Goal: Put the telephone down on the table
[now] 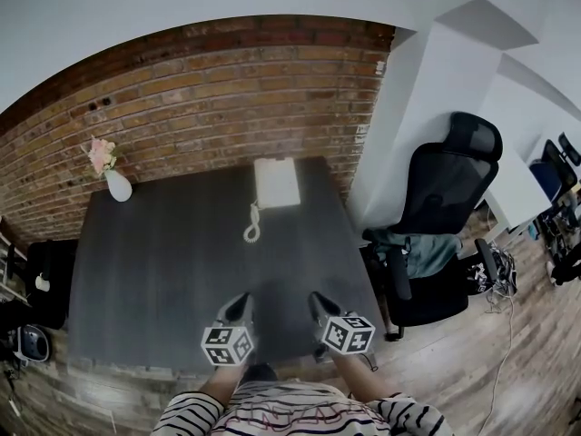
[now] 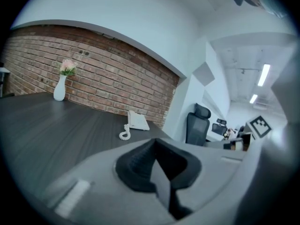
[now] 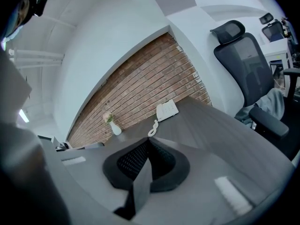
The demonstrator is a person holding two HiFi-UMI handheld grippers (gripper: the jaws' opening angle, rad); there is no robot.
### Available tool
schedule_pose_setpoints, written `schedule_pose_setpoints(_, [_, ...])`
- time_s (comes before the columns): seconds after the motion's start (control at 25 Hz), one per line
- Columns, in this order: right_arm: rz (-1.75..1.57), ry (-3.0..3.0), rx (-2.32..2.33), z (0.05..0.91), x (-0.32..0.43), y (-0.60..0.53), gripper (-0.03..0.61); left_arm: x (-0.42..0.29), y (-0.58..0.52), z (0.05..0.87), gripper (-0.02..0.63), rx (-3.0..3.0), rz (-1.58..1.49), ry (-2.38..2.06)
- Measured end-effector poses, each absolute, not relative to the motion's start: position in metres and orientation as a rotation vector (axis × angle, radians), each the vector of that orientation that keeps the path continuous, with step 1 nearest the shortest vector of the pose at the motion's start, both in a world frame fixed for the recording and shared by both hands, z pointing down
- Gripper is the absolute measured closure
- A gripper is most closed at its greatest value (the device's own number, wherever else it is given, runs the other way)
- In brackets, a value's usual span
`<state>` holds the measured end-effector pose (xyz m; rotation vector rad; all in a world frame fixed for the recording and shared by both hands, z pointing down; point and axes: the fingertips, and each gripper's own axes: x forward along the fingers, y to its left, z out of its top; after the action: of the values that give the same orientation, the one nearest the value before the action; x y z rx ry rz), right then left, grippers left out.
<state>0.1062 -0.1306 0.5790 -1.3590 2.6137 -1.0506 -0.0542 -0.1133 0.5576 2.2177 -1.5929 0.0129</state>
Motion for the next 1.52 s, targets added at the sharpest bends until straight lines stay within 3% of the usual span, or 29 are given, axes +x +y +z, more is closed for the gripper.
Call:
schedule_pose_setpoints(0.76, [-1.067,2.661,-1.386,0.598,0.122,-0.053,0.578,-0.045,-0.027,0.577,0.612,2.195,0.037,-1.572])
schedule_pose_setpoints(1.52, [-1.073,2.667,-1.39,0.598,0.119,-0.046,0.578,-0.046,-0.015,0.578,0.612,2.191,0.038,-1.551])
